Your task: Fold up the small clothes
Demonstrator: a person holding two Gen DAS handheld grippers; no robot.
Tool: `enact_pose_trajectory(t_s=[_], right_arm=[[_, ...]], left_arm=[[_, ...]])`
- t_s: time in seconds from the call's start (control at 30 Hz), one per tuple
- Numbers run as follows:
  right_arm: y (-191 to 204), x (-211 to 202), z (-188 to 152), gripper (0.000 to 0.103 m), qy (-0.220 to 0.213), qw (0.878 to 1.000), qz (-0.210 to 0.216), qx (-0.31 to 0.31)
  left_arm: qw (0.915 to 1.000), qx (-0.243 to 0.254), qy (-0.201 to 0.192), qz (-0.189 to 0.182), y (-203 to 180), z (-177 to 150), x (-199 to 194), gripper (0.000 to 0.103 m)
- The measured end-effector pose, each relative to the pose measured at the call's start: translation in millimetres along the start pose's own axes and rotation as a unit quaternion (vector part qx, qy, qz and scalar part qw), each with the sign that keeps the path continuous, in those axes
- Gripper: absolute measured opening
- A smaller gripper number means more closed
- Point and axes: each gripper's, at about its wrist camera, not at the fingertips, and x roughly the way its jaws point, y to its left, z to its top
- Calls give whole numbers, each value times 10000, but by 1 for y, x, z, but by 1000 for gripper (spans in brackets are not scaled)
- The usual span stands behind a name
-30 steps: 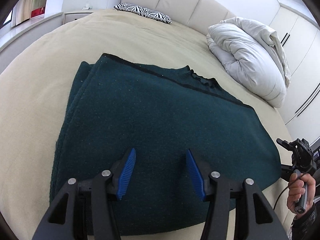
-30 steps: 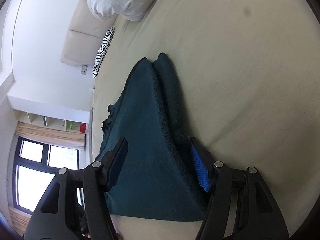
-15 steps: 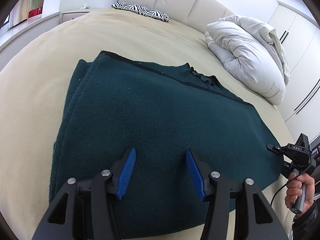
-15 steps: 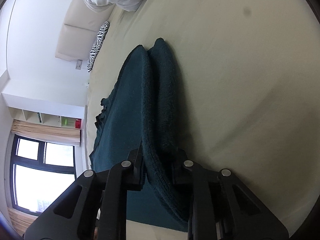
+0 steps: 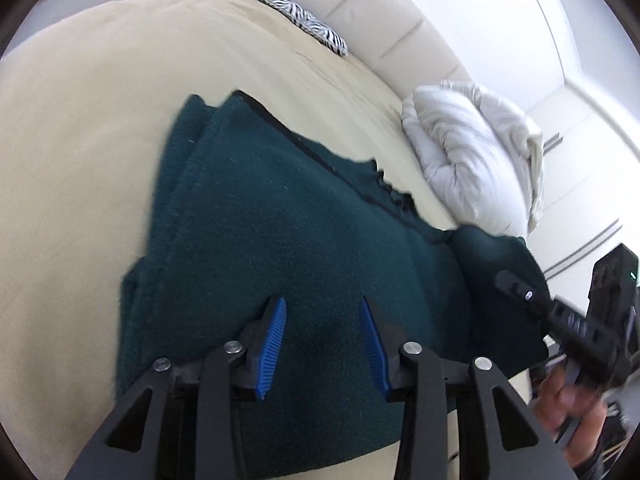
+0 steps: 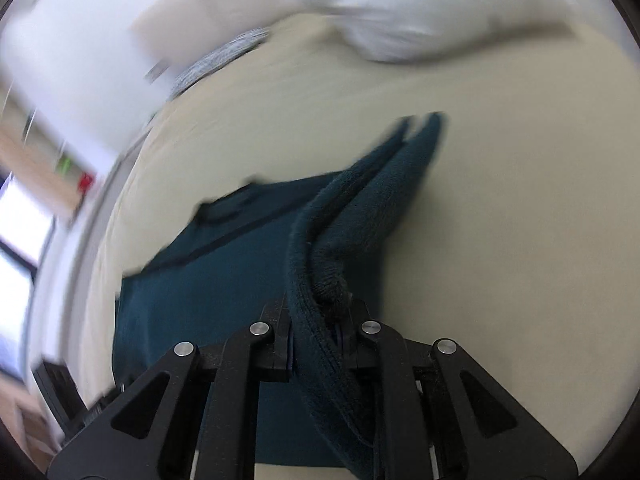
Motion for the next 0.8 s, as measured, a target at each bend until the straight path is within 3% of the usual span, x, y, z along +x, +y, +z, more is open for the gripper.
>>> enact_pose_trajectory(t_s=[0.1,0.17,0.3,0.47,0.57,0.67,0.7,0.8], right_arm=[[111,5,-23,12,30,9833,164,-1810],[165,23,-46,12,217,9636,223,-2656],[198,50,-74,12,513,9465,273,-3174],[206,53,-90,12,327,9299,40,-3662],[216,54,-110,12,204,8939,-250,-4472],[224,56,-137,12,44,8315,-686,-5513],[223,55,-142,12,11,8176,-773,-5706],[227,50,-146,12,-161,7942,-915,-6005]], left_arm=[[9990,-345,-186,-226,12,6,-15,46],[9982,-473,-201,-325,15,12,-20,60],[9956,-688,-195,-612,17,26,-20,66],[9939,-782,161,-764,13,47,0,69],[9914,-993,212,-830,23,51,3,69],[9887,-1157,202,-929,35,47,-1,70],[9881,-1180,217,-963,36,45,-2,70],[9875,-1191,255,-1003,36,44,-3,72]])
